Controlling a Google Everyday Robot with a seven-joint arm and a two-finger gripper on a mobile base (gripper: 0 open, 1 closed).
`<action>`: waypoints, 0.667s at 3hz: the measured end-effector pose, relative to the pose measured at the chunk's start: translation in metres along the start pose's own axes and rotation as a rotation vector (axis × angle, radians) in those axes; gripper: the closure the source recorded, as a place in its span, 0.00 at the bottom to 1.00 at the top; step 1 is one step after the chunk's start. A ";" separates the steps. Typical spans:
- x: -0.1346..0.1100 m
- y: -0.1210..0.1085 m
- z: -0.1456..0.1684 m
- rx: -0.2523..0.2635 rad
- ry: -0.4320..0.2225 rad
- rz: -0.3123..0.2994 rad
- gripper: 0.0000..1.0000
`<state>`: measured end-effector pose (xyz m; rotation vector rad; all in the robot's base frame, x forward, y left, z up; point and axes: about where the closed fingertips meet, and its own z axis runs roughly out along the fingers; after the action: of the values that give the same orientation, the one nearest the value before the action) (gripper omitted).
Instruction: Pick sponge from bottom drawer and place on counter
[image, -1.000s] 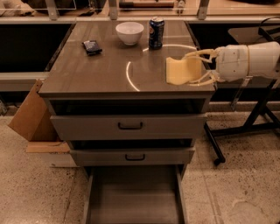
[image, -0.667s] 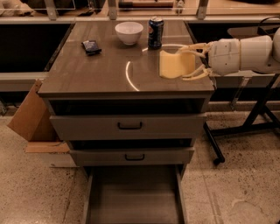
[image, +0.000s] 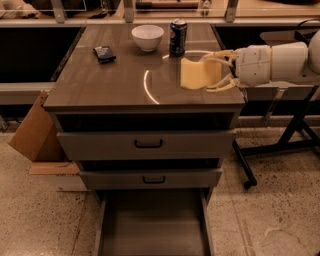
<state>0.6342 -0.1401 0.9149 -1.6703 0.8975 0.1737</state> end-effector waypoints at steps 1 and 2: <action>0.011 -0.019 0.010 0.040 0.049 0.017 1.00; 0.019 -0.050 0.022 0.066 0.095 0.037 1.00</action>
Offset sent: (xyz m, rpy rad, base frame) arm 0.0895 0.0155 0.0478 -0.0070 -0.0027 -0.1906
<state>0.6869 -0.1279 0.9361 -1.6121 0.9956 0.0896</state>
